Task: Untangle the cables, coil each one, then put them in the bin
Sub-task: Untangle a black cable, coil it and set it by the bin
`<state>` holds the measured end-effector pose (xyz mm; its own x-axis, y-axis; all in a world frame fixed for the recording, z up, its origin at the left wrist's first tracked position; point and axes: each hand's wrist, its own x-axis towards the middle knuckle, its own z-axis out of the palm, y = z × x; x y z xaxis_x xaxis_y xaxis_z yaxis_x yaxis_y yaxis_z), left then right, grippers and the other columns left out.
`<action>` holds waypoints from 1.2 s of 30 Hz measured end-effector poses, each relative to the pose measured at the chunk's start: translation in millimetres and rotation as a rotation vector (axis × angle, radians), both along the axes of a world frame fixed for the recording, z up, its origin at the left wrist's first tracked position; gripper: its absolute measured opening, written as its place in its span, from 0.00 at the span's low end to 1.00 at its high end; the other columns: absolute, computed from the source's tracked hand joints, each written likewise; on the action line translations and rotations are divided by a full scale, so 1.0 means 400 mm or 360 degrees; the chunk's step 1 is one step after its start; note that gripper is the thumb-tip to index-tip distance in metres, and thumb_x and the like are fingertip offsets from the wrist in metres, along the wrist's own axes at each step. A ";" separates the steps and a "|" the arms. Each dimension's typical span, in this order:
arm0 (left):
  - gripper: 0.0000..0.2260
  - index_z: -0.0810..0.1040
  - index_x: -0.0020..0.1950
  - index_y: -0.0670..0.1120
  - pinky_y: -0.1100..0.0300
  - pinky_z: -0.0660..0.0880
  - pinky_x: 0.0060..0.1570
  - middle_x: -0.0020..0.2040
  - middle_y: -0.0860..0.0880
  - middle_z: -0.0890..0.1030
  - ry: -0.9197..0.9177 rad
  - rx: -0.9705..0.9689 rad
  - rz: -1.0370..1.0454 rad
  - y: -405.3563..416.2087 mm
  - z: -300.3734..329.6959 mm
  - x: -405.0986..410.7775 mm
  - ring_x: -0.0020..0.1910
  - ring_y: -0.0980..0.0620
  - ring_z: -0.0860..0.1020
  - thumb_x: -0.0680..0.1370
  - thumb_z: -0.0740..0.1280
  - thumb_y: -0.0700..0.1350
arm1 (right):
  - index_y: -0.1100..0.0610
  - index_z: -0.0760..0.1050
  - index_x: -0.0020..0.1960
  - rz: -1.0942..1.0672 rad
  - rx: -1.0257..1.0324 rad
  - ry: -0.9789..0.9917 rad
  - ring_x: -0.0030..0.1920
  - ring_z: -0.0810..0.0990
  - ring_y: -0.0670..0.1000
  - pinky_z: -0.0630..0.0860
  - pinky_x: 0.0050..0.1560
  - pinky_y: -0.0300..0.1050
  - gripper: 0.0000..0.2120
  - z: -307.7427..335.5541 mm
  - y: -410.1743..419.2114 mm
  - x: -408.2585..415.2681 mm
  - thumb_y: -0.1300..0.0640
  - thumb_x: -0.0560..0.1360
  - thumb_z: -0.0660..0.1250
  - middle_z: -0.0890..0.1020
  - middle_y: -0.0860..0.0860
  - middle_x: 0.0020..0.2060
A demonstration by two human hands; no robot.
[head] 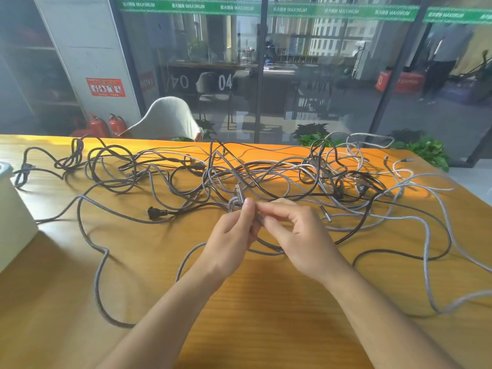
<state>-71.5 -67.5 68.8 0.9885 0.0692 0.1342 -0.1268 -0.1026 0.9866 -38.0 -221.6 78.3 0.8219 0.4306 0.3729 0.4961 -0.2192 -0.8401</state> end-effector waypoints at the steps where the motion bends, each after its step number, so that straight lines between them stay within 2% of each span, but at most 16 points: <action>1: 0.26 0.69 0.37 0.43 0.57 0.57 0.33 0.32 0.50 0.62 -0.0022 -0.0008 0.0023 0.001 0.003 -0.001 0.32 0.51 0.59 0.83 0.55 0.63 | 0.50 0.85 0.63 0.0001 0.0001 -0.0064 0.58 0.83 0.41 0.76 0.59 0.34 0.13 0.001 0.000 -0.003 0.62 0.82 0.68 0.86 0.40 0.53; 4: 0.25 0.69 0.34 0.45 0.54 0.58 0.35 0.31 0.52 0.64 -0.0138 0.0067 0.0141 0.018 0.006 0.004 0.32 0.52 0.60 0.84 0.58 0.61 | 0.51 0.85 0.61 0.0066 0.0092 -0.0052 0.57 0.85 0.44 0.78 0.61 0.39 0.13 0.004 -0.004 -0.002 0.65 0.81 0.70 0.88 0.42 0.51; 6: 0.27 0.72 0.36 0.40 0.52 0.58 0.35 0.30 0.53 0.65 -0.0226 0.0134 0.0249 0.043 0.006 0.013 0.32 0.51 0.61 0.86 0.59 0.58 | 0.49 0.83 0.60 0.0047 0.0063 -0.0039 0.58 0.84 0.46 0.79 0.62 0.45 0.15 -0.002 -0.015 0.010 0.66 0.81 0.68 0.88 0.43 0.50; 8: 0.27 0.72 0.38 0.37 0.54 0.58 0.34 0.30 0.52 0.65 -0.0313 0.0141 0.0371 0.077 0.008 0.022 0.31 0.51 0.61 0.86 0.57 0.57 | 0.46 0.80 0.61 -0.0010 -0.0262 -0.0209 0.63 0.80 0.44 0.75 0.67 0.49 0.13 -0.023 -0.026 0.030 0.61 0.80 0.69 0.85 0.39 0.55; 10: 0.26 0.74 0.38 0.37 0.58 0.60 0.31 0.29 0.50 0.66 -0.0370 0.0070 0.0499 0.112 0.018 0.025 0.30 0.51 0.63 0.88 0.55 0.53 | 0.42 0.77 0.65 0.0000 -0.0820 -0.0334 0.70 0.70 0.39 0.64 0.77 0.50 0.15 -0.049 -0.033 0.049 0.52 0.79 0.69 0.77 0.32 0.64; 11: 0.26 0.76 0.37 0.39 0.60 0.62 0.31 0.30 0.48 0.68 -0.0385 0.0011 0.0557 0.128 0.023 0.026 0.31 0.51 0.65 0.89 0.54 0.51 | 0.40 0.75 0.66 0.0006 -0.1005 -0.0316 0.71 0.67 0.39 0.62 0.78 0.50 0.16 -0.057 -0.032 0.056 0.47 0.79 0.69 0.73 0.30 0.66; 12: 0.26 0.77 0.36 0.42 0.61 0.65 0.32 0.31 0.47 0.71 -0.0390 -0.0064 0.0595 0.143 0.026 0.026 0.33 0.50 0.67 0.89 0.54 0.51 | 0.38 0.74 0.65 0.0012 -0.1053 -0.0295 0.70 0.69 0.41 0.66 0.76 0.52 0.15 -0.061 -0.029 0.063 0.43 0.78 0.69 0.74 0.30 0.64; 14: 0.25 0.76 0.36 0.46 0.61 0.71 0.37 0.33 0.46 0.78 -0.0362 -0.0271 0.0604 0.163 0.034 0.025 0.36 0.48 0.73 0.89 0.54 0.51 | 0.39 0.76 0.56 0.0004 -0.0903 -0.0336 0.60 0.76 0.41 0.75 0.64 0.50 0.09 -0.059 -0.016 0.065 0.42 0.77 0.71 0.80 0.33 0.54; 17: 0.22 0.69 0.37 0.46 0.59 0.76 0.40 0.33 0.43 0.78 -0.0326 -0.0708 0.0450 0.175 0.050 0.023 0.35 0.44 0.77 0.88 0.54 0.52 | 0.44 0.76 0.48 -0.0083 -0.0735 -0.0512 0.47 0.76 0.42 0.75 0.50 0.44 0.05 -0.063 0.014 0.058 0.49 0.78 0.72 0.79 0.38 0.42; 20: 0.21 0.64 0.37 0.47 0.58 0.73 0.34 0.29 0.48 0.66 -0.0236 -0.0951 0.0163 0.158 0.055 0.026 0.29 0.47 0.69 0.88 0.53 0.53 | 0.48 0.77 0.49 -0.0421 -0.0664 -0.0761 0.39 0.76 0.45 0.72 0.38 0.44 0.02 -0.084 0.027 0.064 0.53 0.81 0.67 0.77 0.42 0.41; 23: 0.20 0.58 0.38 0.49 0.59 0.60 0.31 0.32 0.51 0.57 -0.0126 -0.0840 -0.0004 0.127 0.040 0.026 0.28 0.51 0.57 0.88 0.54 0.55 | 0.50 0.78 0.51 -0.0761 -0.0622 -0.0851 0.33 0.75 0.49 0.67 0.31 0.42 0.06 -0.088 0.019 0.088 0.53 0.83 0.63 0.76 0.46 0.45; 26: 0.21 0.56 0.39 0.48 0.52 0.53 0.37 0.32 0.51 0.55 -0.0096 -0.0676 -0.0022 0.117 0.031 0.024 0.30 0.50 0.54 0.88 0.54 0.56 | 0.50 0.81 0.55 -0.0780 -0.0696 -0.0572 0.35 0.78 0.46 0.66 0.32 0.37 0.17 -0.101 0.017 0.103 0.44 0.85 0.56 0.79 0.44 0.43; 28: 0.20 0.59 0.39 0.48 0.50 0.51 0.39 0.32 0.51 0.55 -0.0072 -0.0609 0.0019 0.118 0.031 0.022 0.30 0.49 0.53 0.88 0.53 0.56 | 0.53 0.81 0.60 -0.0489 -0.0359 -0.0106 0.43 0.83 0.43 0.73 0.37 0.32 0.19 -0.105 0.031 0.091 0.44 0.86 0.56 0.84 0.42 0.43; 30: 0.20 0.58 0.39 0.48 0.50 0.51 0.38 0.32 0.50 0.55 -0.0028 -0.0553 0.0146 0.124 0.027 0.025 0.31 0.49 0.52 0.88 0.54 0.55 | 0.55 0.80 0.64 -0.0209 0.0160 0.0268 0.54 0.86 0.46 0.80 0.49 0.38 0.16 -0.088 0.051 0.068 0.48 0.86 0.59 0.88 0.45 0.51; 32: 0.19 0.56 0.40 0.48 0.50 0.51 0.38 0.32 0.50 0.55 0.0034 -0.0519 0.0309 0.131 0.019 0.032 0.32 0.47 0.52 0.88 0.55 0.54 | 0.57 0.79 0.65 0.0001 0.0517 0.0372 0.60 0.85 0.49 0.82 0.54 0.43 0.15 -0.071 0.061 0.044 0.51 0.84 0.62 0.88 0.49 0.56; 36: 0.21 0.64 0.35 0.48 0.53 0.53 0.34 0.29 0.52 0.58 0.0123 -0.0281 0.0609 0.150 0.001 0.048 0.30 0.49 0.55 0.86 0.59 0.53 | 0.62 0.76 0.61 0.0296 0.0642 0.0494 0.61 0.85 0.55 0.82 0.58 0.51 0.09 -0.069 0.070 0.015 0.59 0.85 0.63 0.87 0.56 0.58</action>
<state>-52.3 -7.4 69.2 0.8937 0.4484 0.0138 -0.0374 0.0438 0.9983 -32.0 -193.7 50.8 0.8431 0.4524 0.2908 0.2111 0.2189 -0.9526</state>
